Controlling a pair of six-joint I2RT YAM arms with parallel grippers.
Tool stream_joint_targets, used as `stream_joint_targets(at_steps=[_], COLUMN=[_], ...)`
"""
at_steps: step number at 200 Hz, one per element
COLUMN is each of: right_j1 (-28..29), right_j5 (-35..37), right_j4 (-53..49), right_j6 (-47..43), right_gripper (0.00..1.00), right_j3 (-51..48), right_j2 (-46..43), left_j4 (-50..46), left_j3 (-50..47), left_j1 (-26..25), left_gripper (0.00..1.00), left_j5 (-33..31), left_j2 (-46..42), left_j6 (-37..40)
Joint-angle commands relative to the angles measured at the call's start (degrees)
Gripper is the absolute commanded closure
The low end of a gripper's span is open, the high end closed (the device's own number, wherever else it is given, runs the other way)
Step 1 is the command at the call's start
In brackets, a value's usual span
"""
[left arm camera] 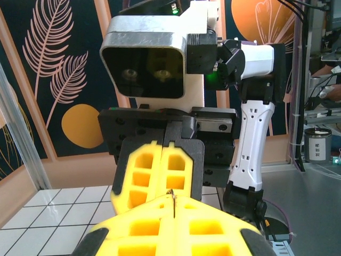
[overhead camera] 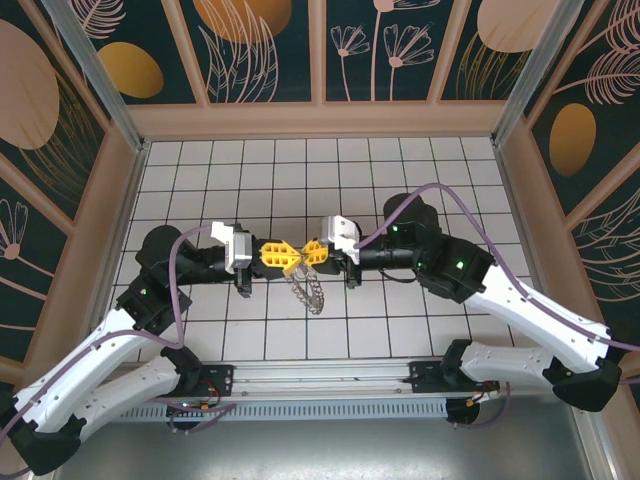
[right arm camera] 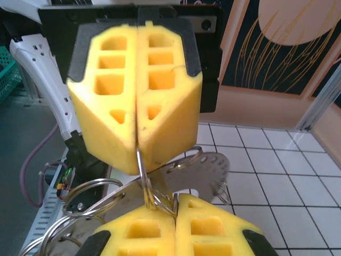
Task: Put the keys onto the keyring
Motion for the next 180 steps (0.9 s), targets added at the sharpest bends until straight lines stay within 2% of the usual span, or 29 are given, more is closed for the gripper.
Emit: stream_joint_targets(at_steps=[1, 49, 59, 78, 110, 141, 180], right_j1=[-0.42, -0.34, -0.25, -0.12, 0.14, 0.3, 0.45], right_j5=[-0.24, -0.47, 0.49, 2.34, 5.12, 5.99, 4.44], right_j4=[-1.77, -0.63, 0.55, 2.38, 5.22, 6.84, 10.01], right_j6=[1.33, 0.89, 0.98, 1.34, 2.73, 2.65, 2.56], right_gripper=[1.0, 1.0, 0.88, 0.7, 0.55, 0.56, 0.67], right_j3=[3.06, 2.97, 1.63, -0.96, -4.15, -5.39, -6.21], right_j2=[2.35, 1.94, 0.55, -2.52, -6.93, -8.22, -8.07], left_j4=[5.12, 4.62, 4.53, 4.43, 4.31, 3.83, 4.0], left_j3=[0.02, 0.02, -0.08, -0.28, -0.59, -0.13, -0.07], left_j1=[-0.36, -0.36, -0.36, -0.4, -0.35, -0.34, -0.35], left_gripper=[1.0, 1.0, 1.0, 1.0, 1.0, 1.0, 1.0], left_j5=[1.95, 0.67, -0.03, -1.23, -2.33, -2.44, -2.35], left_j2=[-0.02, -0.51, -0.76, -0.98, -0.97, -0.79, -0.68], left_j6=[-1.09, -0.38, -0.2, 0.19, 0.45, 0.65, 0.39])
